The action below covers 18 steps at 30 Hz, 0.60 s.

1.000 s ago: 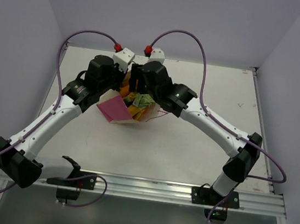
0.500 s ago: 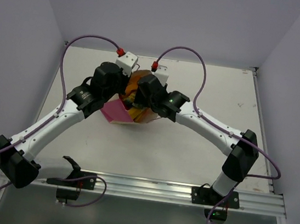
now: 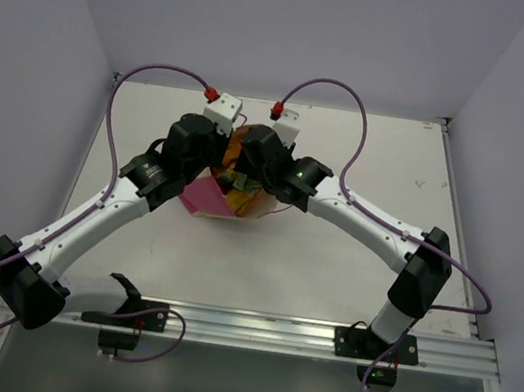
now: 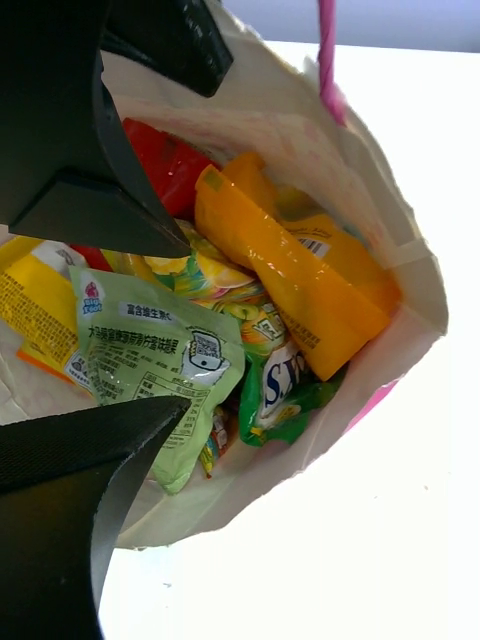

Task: Take the snacks out of the paper bag

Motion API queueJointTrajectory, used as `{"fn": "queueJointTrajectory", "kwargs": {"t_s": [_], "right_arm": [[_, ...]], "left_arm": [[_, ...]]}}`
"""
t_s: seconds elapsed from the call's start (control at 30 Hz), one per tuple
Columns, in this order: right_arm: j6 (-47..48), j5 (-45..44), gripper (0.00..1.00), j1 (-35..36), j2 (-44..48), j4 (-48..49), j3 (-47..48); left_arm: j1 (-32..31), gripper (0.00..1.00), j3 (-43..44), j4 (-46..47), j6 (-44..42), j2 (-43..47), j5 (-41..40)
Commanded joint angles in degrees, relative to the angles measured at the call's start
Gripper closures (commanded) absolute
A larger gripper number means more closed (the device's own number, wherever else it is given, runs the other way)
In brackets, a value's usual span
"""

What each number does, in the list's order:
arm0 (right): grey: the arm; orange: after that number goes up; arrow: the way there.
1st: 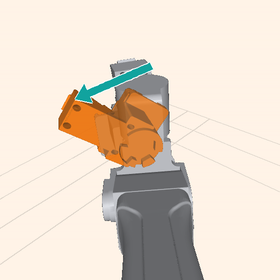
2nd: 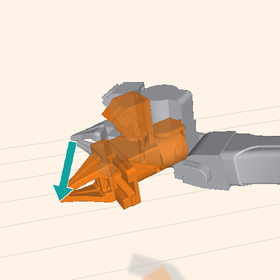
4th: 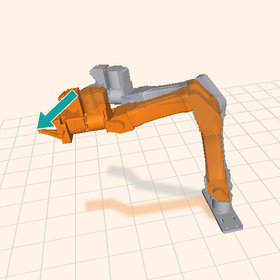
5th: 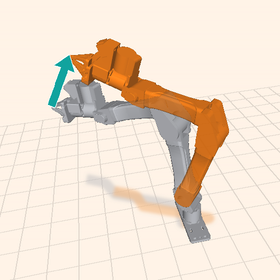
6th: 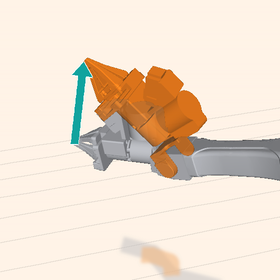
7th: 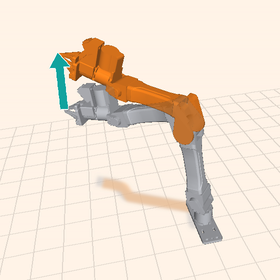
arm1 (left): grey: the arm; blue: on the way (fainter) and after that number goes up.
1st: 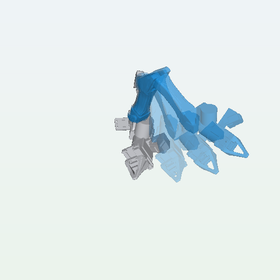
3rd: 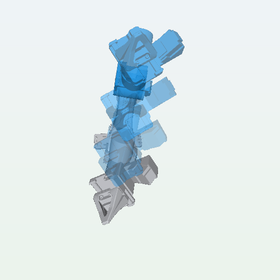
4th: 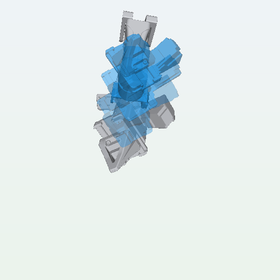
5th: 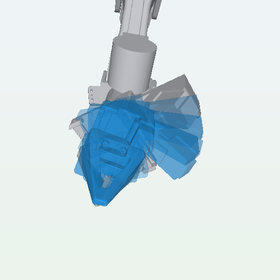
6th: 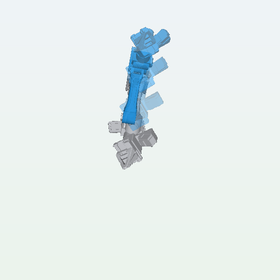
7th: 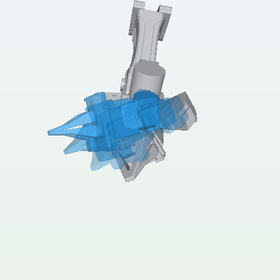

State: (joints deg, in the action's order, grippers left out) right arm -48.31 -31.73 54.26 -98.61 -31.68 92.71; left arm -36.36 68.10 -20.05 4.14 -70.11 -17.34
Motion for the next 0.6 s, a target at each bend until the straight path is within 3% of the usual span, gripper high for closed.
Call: {"fn": "queueJointTrajectory", "kwargs": {"t_s": [0.0,0.23,0.33,0.43,0.47,0.57], "right_arm": [[-1.96,-3.69,0.41,-0.03,-0.35,1.36,2.74],[-3.8,-3.69,0.54,-0.12,-3.08,0.39,1.69],[-3.63,-4.04,0.65,-0.12,-2.99,0.39,1.86],[-2.75,-4.57,0.83,-0.12,-2.29,0.31,1.95],[-2.4,-4.57,0.93,-0.12,-1.94,0.39,1.78],[-1.35,-4.49,1.0,-0.12,1.56,1.0,-0.5]], "left_arm": [[-0.64,1.0,-0.51,5.38,2.71,1.38,-0.41],[-0.64,1.0,-0.51,5.38,3.33,1.46,-0.5],[-0.73,1.0,-0.68,5.29,3.33,1.46,-0.59],[-0.73,1.0,-1.03,5.29,3.42,1.64,-0.85],[-0.73,1.0,-1.12,5.29,3.42,1.73,-1.02],[-0.73,1.0,-1.21,5.2,3.33,1.99,-1.99]]}}
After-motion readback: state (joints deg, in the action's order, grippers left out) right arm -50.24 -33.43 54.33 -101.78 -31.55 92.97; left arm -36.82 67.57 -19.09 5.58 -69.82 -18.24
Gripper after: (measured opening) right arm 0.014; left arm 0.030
